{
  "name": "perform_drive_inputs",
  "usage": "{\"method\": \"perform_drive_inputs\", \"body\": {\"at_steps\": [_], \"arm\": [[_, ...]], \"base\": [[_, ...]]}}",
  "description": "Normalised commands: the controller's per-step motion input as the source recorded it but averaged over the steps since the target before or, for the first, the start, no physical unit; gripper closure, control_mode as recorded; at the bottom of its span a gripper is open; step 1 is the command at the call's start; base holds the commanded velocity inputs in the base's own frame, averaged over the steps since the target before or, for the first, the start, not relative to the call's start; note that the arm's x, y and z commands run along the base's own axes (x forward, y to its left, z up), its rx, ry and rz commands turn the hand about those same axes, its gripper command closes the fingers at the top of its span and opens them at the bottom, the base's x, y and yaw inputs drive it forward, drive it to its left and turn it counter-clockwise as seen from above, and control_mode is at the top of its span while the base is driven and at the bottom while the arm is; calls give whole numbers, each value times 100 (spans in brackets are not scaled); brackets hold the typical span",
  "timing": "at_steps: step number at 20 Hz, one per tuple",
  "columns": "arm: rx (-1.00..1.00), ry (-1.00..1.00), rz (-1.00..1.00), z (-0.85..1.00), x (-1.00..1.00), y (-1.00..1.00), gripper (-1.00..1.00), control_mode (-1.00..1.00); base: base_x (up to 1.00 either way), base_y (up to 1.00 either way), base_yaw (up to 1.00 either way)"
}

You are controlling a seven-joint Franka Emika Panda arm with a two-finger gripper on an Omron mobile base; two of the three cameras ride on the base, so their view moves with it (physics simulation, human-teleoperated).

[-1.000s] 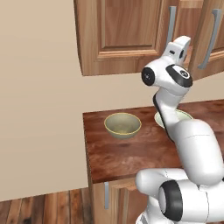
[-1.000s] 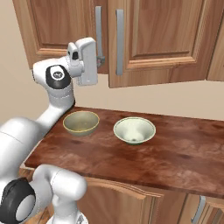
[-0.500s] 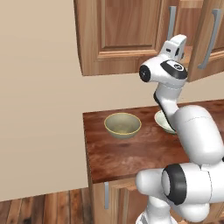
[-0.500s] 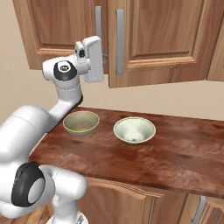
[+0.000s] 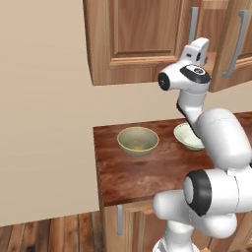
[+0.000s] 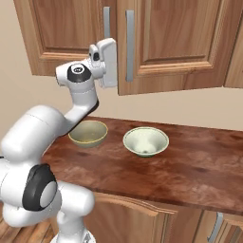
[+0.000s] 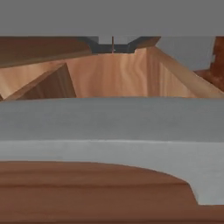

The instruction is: Open the cabinet. Pick the bowls from the counter and place them in the cabinet. Then close the cabinet.

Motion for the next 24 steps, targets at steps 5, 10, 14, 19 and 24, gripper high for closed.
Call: {"method": "perform_drive_inputs", "body": {"at_steps": [5,10,14,19,24], "arm": [[-4,0,-1,0,17,-25,100,-100],[-6,0,-6,0,-6,-35,100,-100],[-7,-7,-11,0,-81,-46,100,-100],[-8,-26,-16,1,-100,-44,100,-100],[-7,-27,-19,11,-100,-46,100,-100]], "base": [[0,0,0],[0,0,0],[0,0,0],[0,0,0],[0,0,0]]}}
